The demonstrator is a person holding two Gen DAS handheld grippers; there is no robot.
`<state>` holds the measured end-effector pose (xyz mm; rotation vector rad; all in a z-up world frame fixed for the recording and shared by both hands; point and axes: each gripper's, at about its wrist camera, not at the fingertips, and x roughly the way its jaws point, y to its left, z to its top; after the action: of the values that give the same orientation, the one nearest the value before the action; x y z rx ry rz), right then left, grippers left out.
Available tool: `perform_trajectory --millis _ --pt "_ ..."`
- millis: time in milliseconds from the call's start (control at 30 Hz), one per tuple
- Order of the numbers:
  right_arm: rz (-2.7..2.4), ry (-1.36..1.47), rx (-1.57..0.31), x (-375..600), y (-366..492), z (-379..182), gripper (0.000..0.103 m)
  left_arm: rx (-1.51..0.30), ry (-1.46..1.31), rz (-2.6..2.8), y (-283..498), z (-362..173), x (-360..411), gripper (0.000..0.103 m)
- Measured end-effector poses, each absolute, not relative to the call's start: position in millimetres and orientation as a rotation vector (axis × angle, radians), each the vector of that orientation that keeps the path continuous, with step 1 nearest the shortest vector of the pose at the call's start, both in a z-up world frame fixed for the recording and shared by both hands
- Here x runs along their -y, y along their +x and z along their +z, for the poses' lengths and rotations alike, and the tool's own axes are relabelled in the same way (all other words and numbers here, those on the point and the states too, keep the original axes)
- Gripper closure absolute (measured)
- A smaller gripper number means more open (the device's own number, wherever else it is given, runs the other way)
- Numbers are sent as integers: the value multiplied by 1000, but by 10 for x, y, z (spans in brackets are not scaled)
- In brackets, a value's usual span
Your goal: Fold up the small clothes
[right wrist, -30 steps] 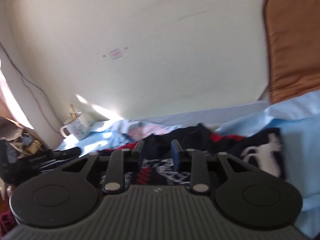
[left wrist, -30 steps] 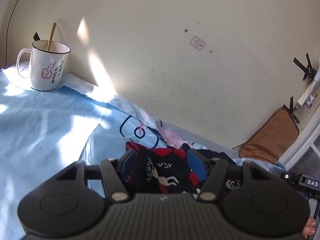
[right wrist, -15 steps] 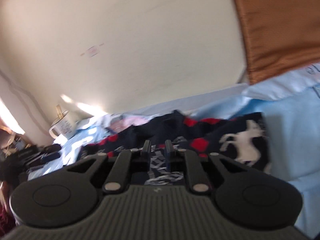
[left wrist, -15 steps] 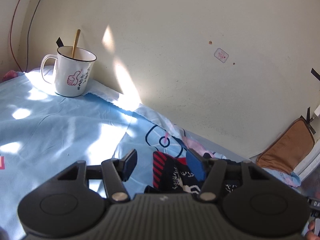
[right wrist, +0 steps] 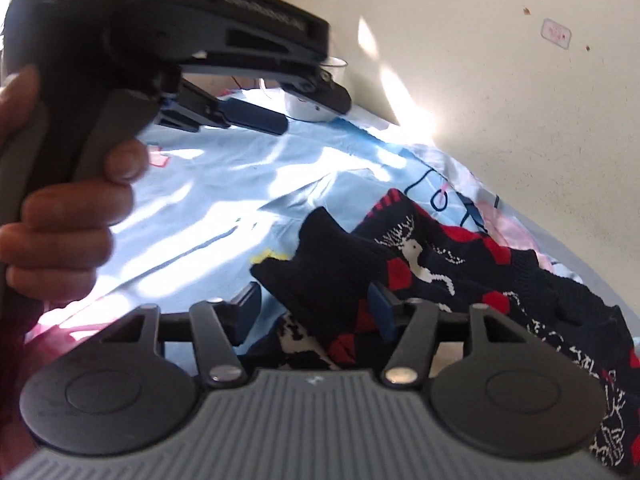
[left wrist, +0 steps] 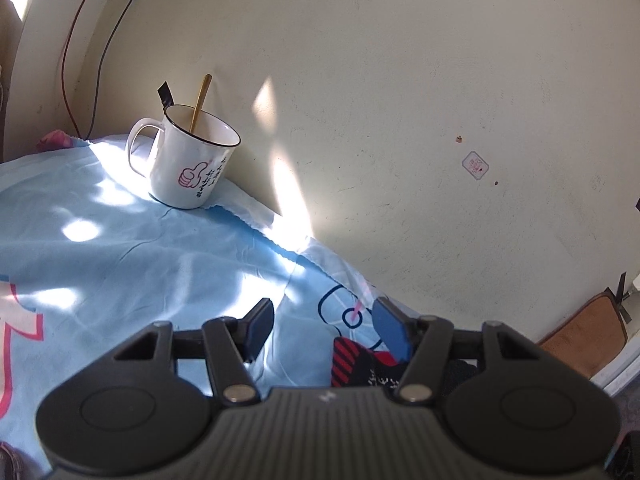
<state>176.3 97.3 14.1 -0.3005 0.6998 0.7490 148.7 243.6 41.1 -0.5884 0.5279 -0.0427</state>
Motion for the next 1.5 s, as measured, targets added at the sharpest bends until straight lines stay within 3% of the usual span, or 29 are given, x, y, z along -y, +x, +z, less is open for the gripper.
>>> perform_trajectory --millis 67,367,567,833,967,1133,1333,1433,1467,1500 --pt "759 -178 -725 -927 1837 197 90 -514 -606 -43 1459 439 -2480 47" --pt "868 180 -886 -726 1932 202 91 -492 -713 -18 1417 431 -2760 47" --pt "763 427 -704 -121 1894 562 91 -510 -683 -46 1453 413 -2664 47" --pt "424 332 -667 573 1636 450 91 -531 -570 -171 1478 425 -2243 47" --pt "416 260 -785 707 1459 211 81 -575 -450 -268 1489 389 -1823 47" --pt "342 301 -641 1123 1249 382 61 -651 -275 -326 1470 285 -1326 46" --pt "192 330 -545 1526 1257 401 61 -754 -235 -360 1533 120 -1152 47" --pt "106 364 -524 1713 1332 336 61 -785 -221 -351 1565 62 -1106 56" --pt "75 368 -516 1761 1357 320 61 -788 -220 -352 1575 40 -1091 72" --pt "41 375 -505 1820 1395 299 61 -786 -215 -347 1578 24 -1071 81"
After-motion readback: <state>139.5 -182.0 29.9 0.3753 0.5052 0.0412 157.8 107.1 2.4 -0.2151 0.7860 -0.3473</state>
